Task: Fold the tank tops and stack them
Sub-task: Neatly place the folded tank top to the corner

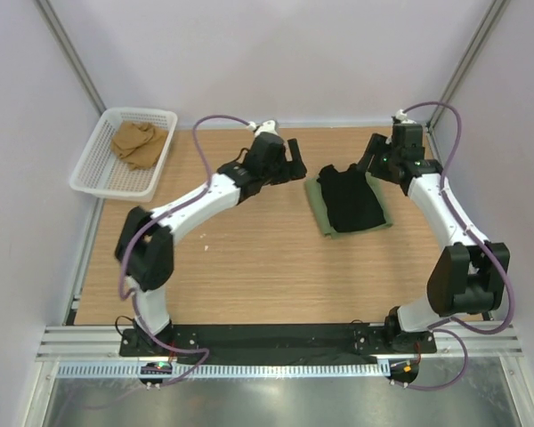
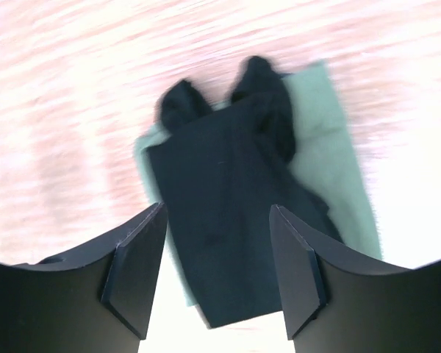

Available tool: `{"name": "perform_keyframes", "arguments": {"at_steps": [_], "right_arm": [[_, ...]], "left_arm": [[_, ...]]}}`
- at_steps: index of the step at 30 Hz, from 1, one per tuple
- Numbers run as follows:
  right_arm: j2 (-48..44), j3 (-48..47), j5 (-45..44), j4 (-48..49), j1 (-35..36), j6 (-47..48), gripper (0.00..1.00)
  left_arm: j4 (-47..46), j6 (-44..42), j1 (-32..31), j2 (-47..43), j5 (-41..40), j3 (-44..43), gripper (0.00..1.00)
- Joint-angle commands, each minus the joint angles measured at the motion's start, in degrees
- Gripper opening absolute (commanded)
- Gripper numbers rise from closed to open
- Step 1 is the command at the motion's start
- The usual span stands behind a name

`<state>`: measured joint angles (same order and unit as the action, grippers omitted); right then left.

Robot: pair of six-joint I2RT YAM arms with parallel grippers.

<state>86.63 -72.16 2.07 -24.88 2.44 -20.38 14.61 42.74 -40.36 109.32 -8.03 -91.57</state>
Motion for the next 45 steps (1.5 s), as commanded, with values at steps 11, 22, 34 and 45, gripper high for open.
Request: {"name": "perform_keyframes", "arguments": {"at_steps": [11,22,34,45], "right_arm": [[10.1,-1.9,-8.9,-1.7,23.7,7.4,0.66],[23.0,-3.7,-8.2,0.3,26.7,5.2,0.48],[25.0,-2.1,-19.9,-2.5,12.1,1.7,0.44],[4.3,9.9,-18.8,10.1,18.0,2.3,0.72]], "left_arm": [[1.8,0.4,15.6,-32.8,-2.9,35.6,0.99],[-1.6,0.8,15.7,-44.0,-10.7,50.1,0.99],[-6.2,-2.1,15.7,-44.3,-12.4,55.2,0.99],[-8.7,-4.0,15.7,-47.4,-11.8,57.6,1.00]]}}
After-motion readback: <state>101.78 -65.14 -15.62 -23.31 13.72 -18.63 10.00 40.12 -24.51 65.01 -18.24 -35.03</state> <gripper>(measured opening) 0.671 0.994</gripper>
